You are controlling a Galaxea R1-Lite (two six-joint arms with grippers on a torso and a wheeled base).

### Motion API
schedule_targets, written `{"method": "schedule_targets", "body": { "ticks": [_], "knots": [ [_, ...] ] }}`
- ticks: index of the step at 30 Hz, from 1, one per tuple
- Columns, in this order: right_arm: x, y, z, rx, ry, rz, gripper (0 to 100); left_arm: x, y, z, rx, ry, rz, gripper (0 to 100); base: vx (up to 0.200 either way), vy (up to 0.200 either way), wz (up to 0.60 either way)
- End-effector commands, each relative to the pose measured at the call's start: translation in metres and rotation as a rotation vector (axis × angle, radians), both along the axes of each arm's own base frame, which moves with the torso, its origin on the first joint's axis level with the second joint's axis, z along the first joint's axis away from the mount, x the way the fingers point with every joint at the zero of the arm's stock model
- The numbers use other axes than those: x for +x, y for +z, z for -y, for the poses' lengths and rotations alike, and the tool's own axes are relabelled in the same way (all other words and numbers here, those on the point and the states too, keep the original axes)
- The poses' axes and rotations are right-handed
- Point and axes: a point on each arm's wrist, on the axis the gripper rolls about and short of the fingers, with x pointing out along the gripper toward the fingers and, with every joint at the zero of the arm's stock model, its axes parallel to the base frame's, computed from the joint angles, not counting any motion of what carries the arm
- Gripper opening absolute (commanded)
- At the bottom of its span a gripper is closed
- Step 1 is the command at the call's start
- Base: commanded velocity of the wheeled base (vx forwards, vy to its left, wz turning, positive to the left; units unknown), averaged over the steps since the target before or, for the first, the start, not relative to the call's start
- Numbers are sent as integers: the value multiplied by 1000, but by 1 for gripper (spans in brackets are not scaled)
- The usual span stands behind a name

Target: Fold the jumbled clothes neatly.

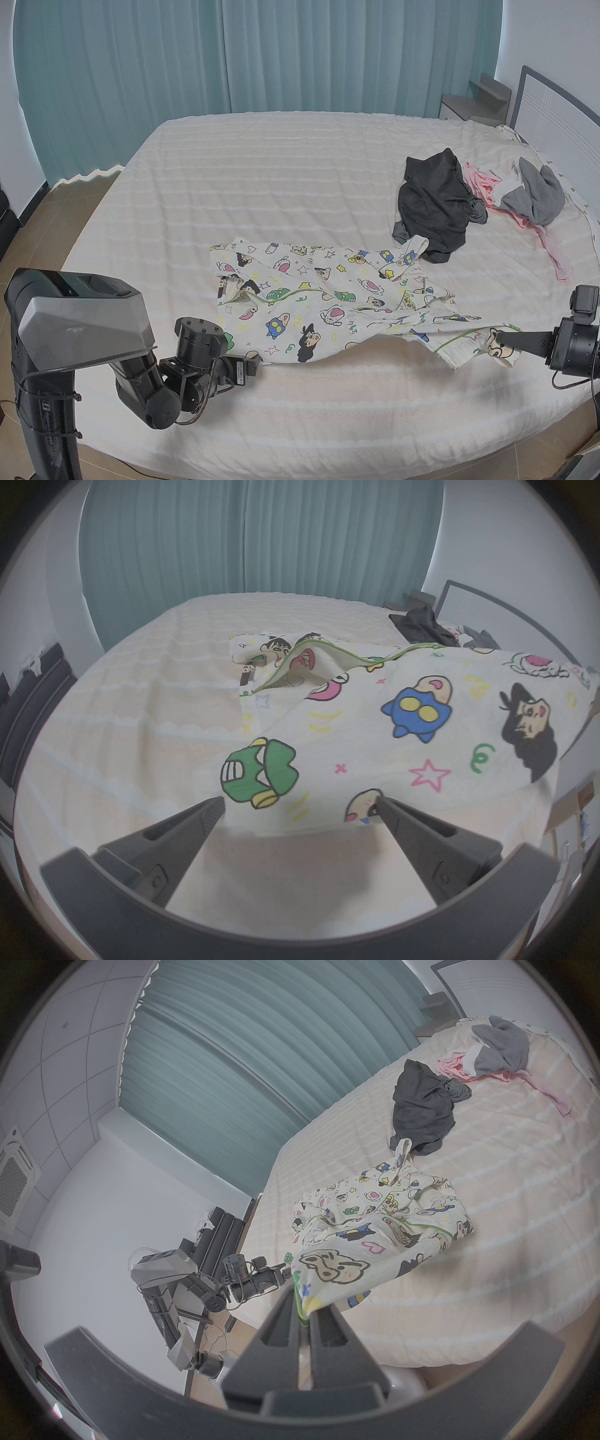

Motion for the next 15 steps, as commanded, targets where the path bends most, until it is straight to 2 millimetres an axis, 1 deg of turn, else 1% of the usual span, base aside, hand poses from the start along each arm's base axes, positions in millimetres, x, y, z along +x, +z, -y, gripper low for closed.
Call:
{"method": "schedule_targets", "body": {
  "ticks": [1, 4, 8, 9, 10, 11, 12, 14, 15],
  "knots": [
    [0, -2, -1, -2, 6, -10, 0, 18, -7, 0, 13, 29, 31, 100, 0, 0, 0],
    [0, -4, -1, -3, 8, -16, 0, 32, -1, 4, -32, 49, 74, 100, 0, 0, 0],
    [-2, -5, 0, -4, 6, -19, 0, 48, 11, 11, -135, 94, 125, 100, 0, 0, 0],
    [-2, -5, 0, -5, 6, -20, 0, 53, 10, 13, -157, 106, 132, 100, 0, 0, 0],
    [-2, -6, 0, -5, 6, -22, 0, 58, 8, 11, -161, 117, 135, 100, 0, 0, 0],
    [-2, -6, 0, -5, 6, -22, 0, 58, 8, 11, -161, 117, 135, 100, 0, 0, 0],
    [-2, -5, 0, -5, 6, -20, 0, 66, 6, 7, -165, 137, 145, 100, 0, 0, 0],
    [-2, -6, 0, -6, 6, -23, 0, 69, 4, 4, -169, 151, 148, 100, 0, 0, 0],
    [-2, -6, 0, -6, 6, -23, 0, 74, 3, -3, -178, 177, 150, 100, 0, 0, 0]
  ]
}}
